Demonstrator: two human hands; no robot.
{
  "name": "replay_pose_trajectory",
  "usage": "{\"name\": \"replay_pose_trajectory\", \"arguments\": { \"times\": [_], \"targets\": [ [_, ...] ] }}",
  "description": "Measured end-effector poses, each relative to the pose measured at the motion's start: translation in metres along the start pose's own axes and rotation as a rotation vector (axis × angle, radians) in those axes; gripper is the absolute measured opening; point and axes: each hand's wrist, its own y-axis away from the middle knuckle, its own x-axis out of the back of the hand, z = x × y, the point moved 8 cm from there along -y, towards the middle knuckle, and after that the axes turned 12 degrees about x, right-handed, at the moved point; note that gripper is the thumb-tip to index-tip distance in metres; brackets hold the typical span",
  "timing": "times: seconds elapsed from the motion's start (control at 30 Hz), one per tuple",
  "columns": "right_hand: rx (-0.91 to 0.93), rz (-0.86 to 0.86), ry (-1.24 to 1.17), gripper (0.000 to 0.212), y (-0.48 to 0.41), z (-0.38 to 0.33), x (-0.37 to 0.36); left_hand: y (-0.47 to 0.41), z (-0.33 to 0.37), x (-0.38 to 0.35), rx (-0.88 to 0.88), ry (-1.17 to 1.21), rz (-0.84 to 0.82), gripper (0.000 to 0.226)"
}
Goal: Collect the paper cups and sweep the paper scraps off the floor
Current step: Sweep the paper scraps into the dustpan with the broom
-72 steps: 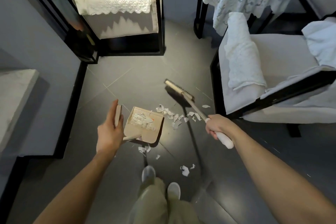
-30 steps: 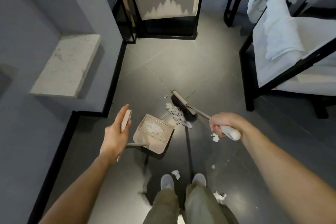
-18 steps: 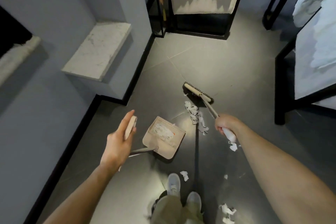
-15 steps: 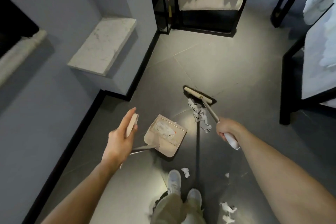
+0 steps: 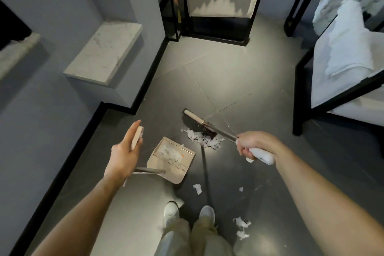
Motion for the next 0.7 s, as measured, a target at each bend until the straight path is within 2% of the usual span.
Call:
{"name": "replay_pose_trajectory", "arguments": {
  "times": [0.23, 0.3, 0.43, 0.5, 0.57, 0.63, 0.7],
  "targets": [
    [-0.008, 0.242, -0.178, 0.052, 0.016, 0.045, 0.013, -0.002, -0.012, 0.006, -0.002, -0.015, -0.023, 0.044],
    [-0.049, 0.271, -0.150, 0.051, 0.017, 0.062, 0.009, -0.007, -0.013, 0.006, -0.019, -0.030, -0.035, 0.044],
    [-0.131, 0.324, -0.064, 0.014, 0.028, 0.083, -0.008, -0.020, -0.009, 0.006, -0.066, -0.047, -0.090, 0.044],
    [-0.195, 0.364, -0.079, 0.011, 0.031, 0.094, -0.016, -0.031, -0.009, 0.009, -0.090, -0.050, -0.114, 0.045],
    [-0.253, 0.364, -0.080, 0.019, 0.038, 0.099, -0.032, -0.046, -0.010, 0.012, -0.114, -0.060, -0.146, 0.045],
    [-0.311, 0.318, -0.104, 0.041, 0.038, 0.100, -0.057, -0.060, -0.013, 0.017, -0.139, -0.065, -0.189, 0.045],
    [-0.335, 0.298, -0.189, 0.040, 0.033, 0.093, -0.086, -0.076, -0.016, 0.025, -0.164, -0.077, -0.224, 0.044]
  ]
}}
